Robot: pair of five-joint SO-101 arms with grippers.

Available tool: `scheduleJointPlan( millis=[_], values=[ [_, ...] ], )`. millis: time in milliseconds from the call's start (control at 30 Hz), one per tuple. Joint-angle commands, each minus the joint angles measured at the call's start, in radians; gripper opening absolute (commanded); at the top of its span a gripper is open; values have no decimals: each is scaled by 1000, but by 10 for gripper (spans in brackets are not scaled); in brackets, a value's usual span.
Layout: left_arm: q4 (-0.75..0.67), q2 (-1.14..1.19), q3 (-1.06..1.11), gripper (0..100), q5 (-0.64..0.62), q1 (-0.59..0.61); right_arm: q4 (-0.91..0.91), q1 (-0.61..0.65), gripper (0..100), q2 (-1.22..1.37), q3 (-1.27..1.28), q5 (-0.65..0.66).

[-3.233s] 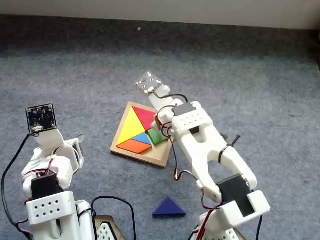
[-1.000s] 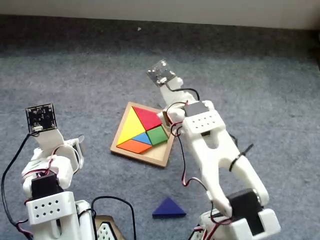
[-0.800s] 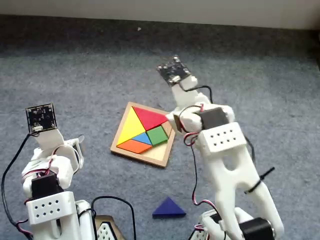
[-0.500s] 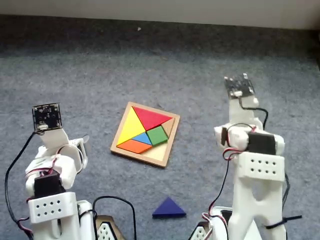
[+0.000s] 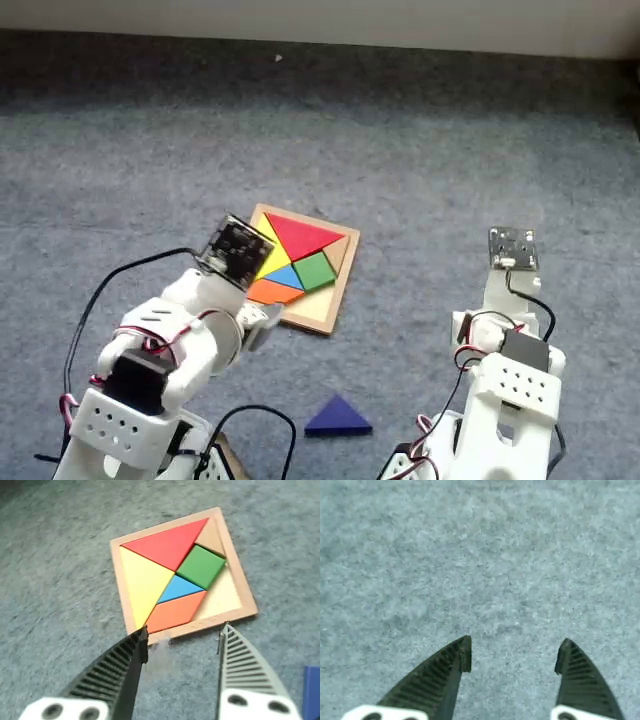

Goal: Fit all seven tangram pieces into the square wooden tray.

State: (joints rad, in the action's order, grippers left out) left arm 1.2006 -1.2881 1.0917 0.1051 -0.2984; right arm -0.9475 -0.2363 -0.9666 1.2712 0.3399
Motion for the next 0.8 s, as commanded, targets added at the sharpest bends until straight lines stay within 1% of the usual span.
scheduleJointPlan(
  millis=[0,133,200,367,467,567,767],
  values=[
    [38,4,-50,236,37,-177,45,-5,264,-22,39,-9],
    [83,5,-39,275,69,-283,148,-7,264,-22,140,-9],
    [83,28,-28,277,72,-329,159,-19,264,-22,188,-9],
    [75,251,-47,278,78,-443,163,-56,264,-22,202,-9],
    [20,423,-76,279,126,-503,163,-99,264,-22,202,-20],
    [-52,564,-104,278,129,-533,170,-122,265,-24,193,-72],
    [-150,727,-142,278,129,-595,200,-168,265,-24,182,-80]
  ],
)
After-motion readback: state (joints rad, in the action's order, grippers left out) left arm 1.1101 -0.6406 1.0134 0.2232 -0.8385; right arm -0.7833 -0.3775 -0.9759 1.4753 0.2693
